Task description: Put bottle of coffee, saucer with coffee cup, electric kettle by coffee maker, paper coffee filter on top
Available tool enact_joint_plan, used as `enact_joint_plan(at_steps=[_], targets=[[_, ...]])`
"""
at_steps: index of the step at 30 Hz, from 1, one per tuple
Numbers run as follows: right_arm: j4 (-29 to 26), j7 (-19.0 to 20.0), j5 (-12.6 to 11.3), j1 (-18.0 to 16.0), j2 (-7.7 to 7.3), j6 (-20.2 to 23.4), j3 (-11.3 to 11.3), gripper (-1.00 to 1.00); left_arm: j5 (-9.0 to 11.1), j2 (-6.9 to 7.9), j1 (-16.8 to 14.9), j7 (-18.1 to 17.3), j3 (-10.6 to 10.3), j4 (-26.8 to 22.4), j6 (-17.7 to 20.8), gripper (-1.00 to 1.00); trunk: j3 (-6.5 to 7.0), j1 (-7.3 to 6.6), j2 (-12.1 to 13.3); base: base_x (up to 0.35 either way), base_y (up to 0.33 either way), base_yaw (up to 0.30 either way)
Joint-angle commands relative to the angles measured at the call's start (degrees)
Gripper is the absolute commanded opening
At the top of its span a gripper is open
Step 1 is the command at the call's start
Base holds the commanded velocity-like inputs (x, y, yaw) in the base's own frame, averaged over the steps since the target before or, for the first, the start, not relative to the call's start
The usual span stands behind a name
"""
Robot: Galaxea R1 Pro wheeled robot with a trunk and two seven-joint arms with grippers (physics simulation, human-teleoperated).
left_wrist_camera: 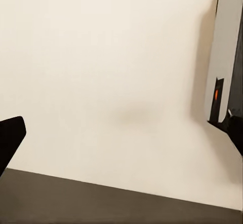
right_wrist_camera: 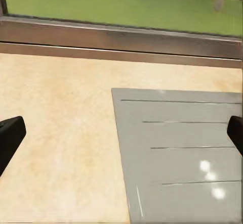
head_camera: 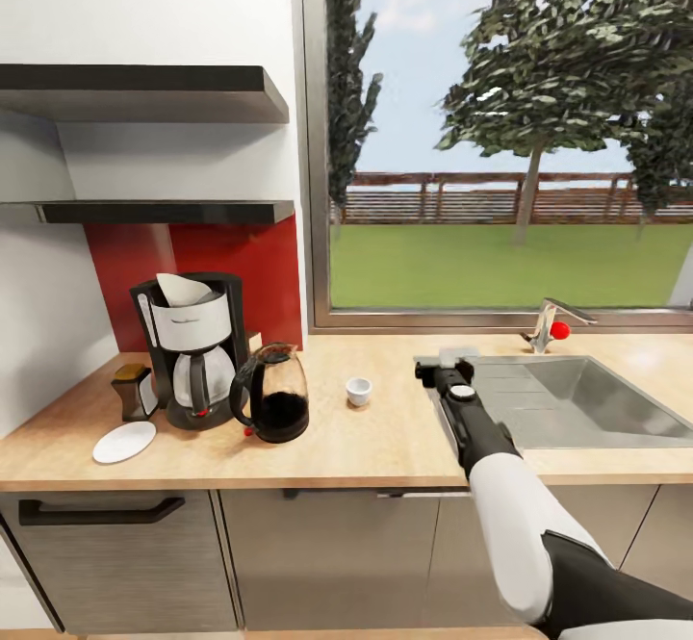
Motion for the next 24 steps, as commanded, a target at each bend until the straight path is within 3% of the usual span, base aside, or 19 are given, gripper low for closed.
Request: enact_joint_plan(at_steps=[1, 6, 24], targets=[[-0.1, 0.0, 0.5, -0.9, 0.07, 2.5, -0.3, 1.00, -0.6, 0.01, 0.1, 0.2, 0.5, 0.1, 0.2, 1.00, -0.08, 0.03, -0.1, 0.000, 0.000, 0.000], [-0.1, 0.0, 0.5, -2.7, 0.07, 9.2, -0.3, 1.00, -0.5, -0.07, 0.4, 0.3, 0.5, 0.1, 3.5, 1.00, -0.08, 0.03, -0.1, 0.019, 0.000, 0.000], [1.9, 0.2, 0.5, -2.8, 0.07, 9.8, -0.3, 1.00, -0.4, -0.42, 0.4, 0.6, 0.9, -0.1, 4.1, 1.00, -0.08, 0.03, -0.1, 0.283, 0.159, 0.000]])
